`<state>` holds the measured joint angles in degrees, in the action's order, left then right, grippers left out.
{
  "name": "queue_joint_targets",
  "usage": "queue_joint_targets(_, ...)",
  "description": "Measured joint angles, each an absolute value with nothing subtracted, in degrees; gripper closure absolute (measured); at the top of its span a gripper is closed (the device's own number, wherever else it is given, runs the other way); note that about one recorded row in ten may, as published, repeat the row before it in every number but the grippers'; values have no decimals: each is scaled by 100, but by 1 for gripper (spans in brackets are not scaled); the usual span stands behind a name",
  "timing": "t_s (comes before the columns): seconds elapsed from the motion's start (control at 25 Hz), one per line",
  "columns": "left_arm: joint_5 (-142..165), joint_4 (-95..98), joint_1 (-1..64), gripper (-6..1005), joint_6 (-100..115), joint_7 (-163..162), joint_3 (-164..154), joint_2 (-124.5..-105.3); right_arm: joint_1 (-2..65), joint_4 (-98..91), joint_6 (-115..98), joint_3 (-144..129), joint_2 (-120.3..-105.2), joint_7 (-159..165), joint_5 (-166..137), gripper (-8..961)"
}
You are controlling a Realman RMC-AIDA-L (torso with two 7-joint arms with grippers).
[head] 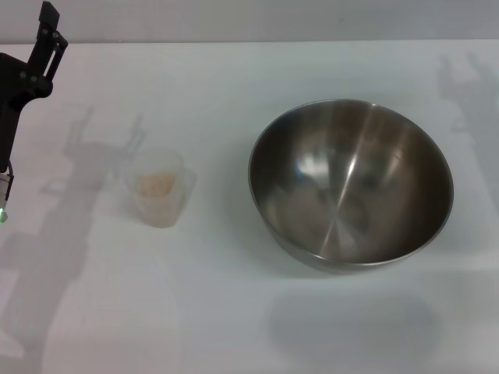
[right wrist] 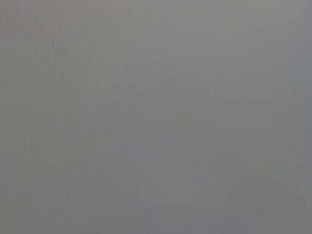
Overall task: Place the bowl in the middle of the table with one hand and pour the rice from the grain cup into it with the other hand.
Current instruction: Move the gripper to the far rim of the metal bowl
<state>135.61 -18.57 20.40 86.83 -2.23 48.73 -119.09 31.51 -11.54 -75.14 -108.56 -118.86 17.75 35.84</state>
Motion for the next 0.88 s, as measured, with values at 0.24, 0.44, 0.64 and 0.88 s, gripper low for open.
queue_joint_targets(0.24,13561,-1858,2041,164,8684,-231,4867,-11909,3158,-1128,-7514,-10854,-11884,1752,3595,452)
queue_joint_targets(0.44,13561,-1857,2076,164,8668,-231,4883,-11909,3120,-1130,-7519,-10856,-11889,1442,3599,453)
queue_joint_targets(0.64,13561,-1843,2089,164,8648,-231,4929,-11909,3081,-1140,-7525,-10859,-11905,1102,3586,453)
queue_joint_targets(0.88,13562,-1828,2092,164,8642,-229,4931,-11902,3042,-1116,-7614,-10861,-11914,199,3580,453)
